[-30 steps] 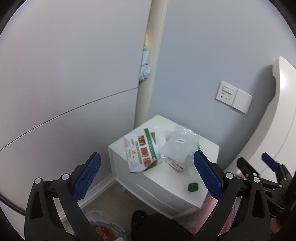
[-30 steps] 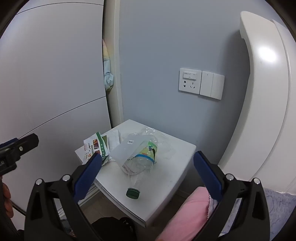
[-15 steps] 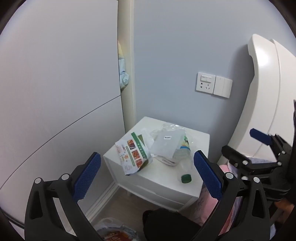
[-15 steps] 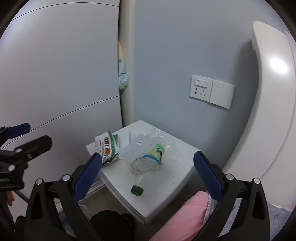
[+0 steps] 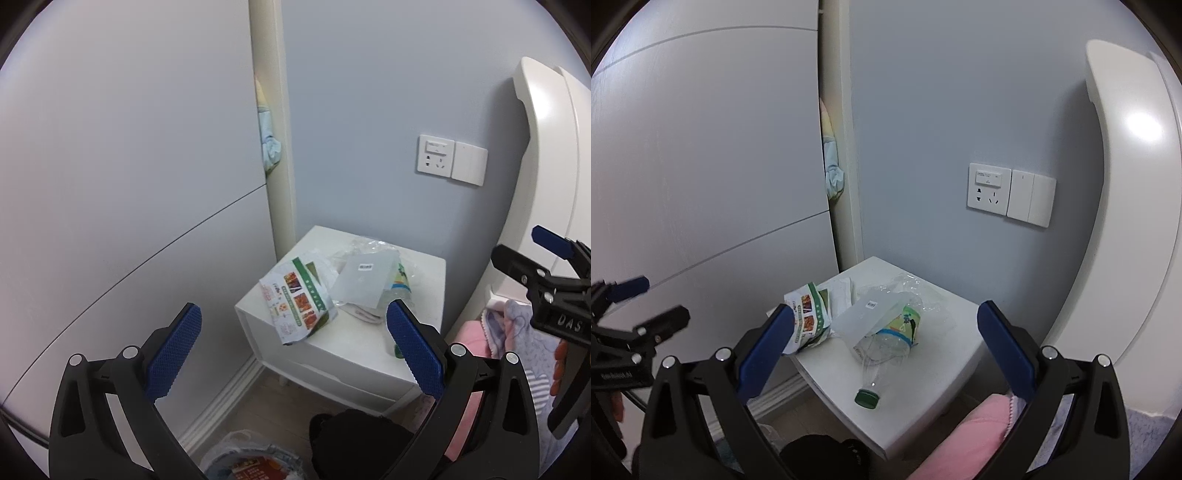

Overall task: Collect trash
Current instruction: 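Approach the cabinet top with both tools open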

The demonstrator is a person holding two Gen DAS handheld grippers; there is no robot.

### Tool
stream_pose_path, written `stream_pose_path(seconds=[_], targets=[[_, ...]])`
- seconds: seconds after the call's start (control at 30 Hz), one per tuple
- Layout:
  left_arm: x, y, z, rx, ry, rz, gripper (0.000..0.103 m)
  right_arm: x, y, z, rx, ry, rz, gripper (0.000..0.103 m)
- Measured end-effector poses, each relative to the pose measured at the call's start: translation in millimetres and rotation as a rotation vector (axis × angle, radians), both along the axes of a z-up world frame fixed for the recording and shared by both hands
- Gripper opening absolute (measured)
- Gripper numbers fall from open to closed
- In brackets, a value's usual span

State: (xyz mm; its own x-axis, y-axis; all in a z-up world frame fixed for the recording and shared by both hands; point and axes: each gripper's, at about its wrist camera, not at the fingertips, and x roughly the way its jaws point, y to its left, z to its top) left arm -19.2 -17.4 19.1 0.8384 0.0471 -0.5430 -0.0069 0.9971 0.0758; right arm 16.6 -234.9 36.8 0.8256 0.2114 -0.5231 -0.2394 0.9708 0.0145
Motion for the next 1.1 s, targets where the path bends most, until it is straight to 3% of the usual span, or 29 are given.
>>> stream_pose_path(seconds=[0.27,0.5,0.7,0.87,1.1], targets=[[0.0,12.9,6.2,-0.096,0.012,-0.005,0.097,1.0,2.1,-2.3,-0.013,0.049,-0.012,0.097],[-1.3,12.3,7.6,-0.025,-0.012,0.036,0.097,-1.6,-0.7,0.3,0.039,0.063,0.012,0.097],[-2.6,6.2,3.2,0.132,-0.055,0.077,0.097,-1.8,-0.8,4.2,0.042,0.071,0.037,0.097],[-1.7,12.8,1.8,0.063,-0.035,0.048,0.097,-1.6,2.0,3.7,0.037,0.082,0.062,0.097],[-1.3,8.4,4.0,0.047,-0.032,0.026,0.097,3.5,6.5,0.6,0.034,0.1,0.081,0.097]])
